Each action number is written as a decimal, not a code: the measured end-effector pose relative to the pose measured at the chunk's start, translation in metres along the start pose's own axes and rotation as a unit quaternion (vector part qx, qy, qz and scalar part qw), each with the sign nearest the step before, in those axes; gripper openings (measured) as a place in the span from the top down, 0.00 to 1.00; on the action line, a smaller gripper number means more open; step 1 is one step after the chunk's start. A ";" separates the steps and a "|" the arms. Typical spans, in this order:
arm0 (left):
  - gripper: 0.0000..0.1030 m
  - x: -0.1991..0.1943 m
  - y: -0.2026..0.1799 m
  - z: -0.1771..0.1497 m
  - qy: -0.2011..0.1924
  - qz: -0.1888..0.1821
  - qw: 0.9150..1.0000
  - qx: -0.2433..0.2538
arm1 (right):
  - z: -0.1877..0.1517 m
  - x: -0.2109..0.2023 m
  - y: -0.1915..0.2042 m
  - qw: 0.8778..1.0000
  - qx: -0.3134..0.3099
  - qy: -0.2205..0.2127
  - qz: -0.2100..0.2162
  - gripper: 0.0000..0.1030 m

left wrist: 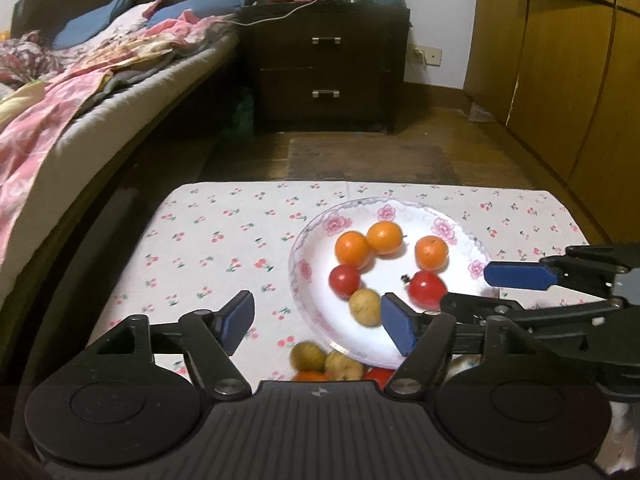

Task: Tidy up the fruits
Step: 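Withdraw both open tools from the plate back toward the loose fruit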

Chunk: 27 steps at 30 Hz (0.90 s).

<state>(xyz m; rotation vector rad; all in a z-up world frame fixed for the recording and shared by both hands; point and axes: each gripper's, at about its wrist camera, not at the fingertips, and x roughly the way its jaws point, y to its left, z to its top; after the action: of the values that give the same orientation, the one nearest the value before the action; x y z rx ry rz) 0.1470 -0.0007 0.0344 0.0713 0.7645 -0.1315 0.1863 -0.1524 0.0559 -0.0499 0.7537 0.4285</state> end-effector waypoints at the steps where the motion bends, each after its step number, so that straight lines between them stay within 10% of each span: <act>1: 0.24 -0.003 0.003 -0.003 0.000 0.002 1.000 -0.003 | -0.002 -0.003 0.003 1.000 -0.003 0.000 0.005 0.49; 27: 0.20 -0.012 0.052 -0.030 0.042 0.001 0.997 -0.058 | -0.038 0.031 0.066 0.997 -0.036 0.036 0.064 0.45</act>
<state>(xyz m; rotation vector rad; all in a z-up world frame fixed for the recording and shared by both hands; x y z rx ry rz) 0.1252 0.0549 0.0215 -0.0335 0.8554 -0.0818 0.1555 -0.0886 0.0141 -0.0841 0.8161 0.5790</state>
